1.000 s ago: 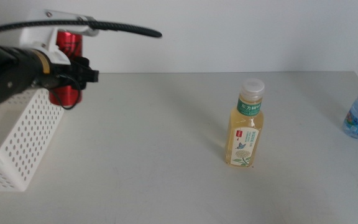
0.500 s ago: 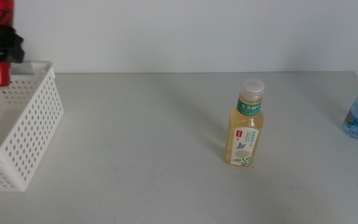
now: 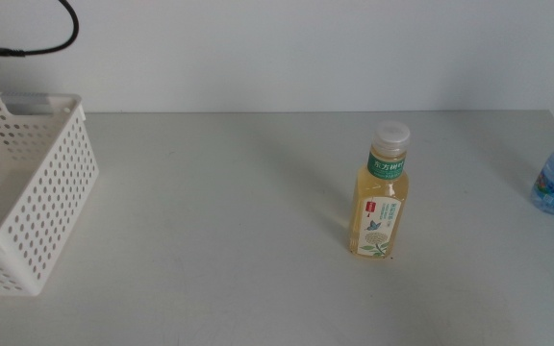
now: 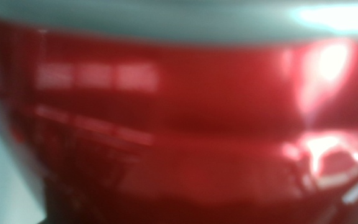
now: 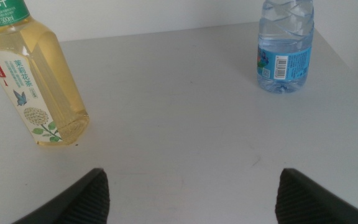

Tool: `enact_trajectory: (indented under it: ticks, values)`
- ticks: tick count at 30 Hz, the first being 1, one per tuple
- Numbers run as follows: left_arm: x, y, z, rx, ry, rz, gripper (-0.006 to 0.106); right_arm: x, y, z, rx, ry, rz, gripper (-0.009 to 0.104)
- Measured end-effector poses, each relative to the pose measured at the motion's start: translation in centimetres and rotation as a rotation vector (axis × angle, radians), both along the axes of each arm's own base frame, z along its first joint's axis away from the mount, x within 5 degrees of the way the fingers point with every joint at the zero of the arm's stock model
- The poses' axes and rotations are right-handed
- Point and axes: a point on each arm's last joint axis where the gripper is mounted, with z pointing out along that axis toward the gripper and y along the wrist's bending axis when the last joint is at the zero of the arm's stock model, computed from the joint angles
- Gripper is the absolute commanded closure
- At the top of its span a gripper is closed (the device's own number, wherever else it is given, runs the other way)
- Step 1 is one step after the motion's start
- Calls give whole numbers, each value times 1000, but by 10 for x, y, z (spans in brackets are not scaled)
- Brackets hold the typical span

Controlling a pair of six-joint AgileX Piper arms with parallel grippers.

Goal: Use arms to grab the bottles and put them into the dustbin to the left of the table.

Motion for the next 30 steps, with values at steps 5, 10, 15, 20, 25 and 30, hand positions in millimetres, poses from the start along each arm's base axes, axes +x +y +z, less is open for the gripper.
enact_trajectory:
  ticks: [5, 10, 15, 20, 25, 30]
  values:
    - [16, 5, -44, -31, 107, -10, 93, 0, 0, 0, 0, 0, 0, 22]
    - [24, 8, -72, -42, 168, -12, 91, 0, 0, 0, 0, 0, 0, 22]
    - [29, 10, -93, -57, 212, -11, 80, 0, 0, 0, 0, 0, 0, 22]
    - [31, 10, -101, -70, 226, -7, 57, 0, 0, 0, 0, 0, 0, 22]
    - [32, 10, -101, -77, 214, -1, 14, 0, 0, 0, 0, 0, 0, 22]
    - [32, 9, -99, -80, 213, 0, 7, 0, 0, 0, 0, 0, 0, 22]
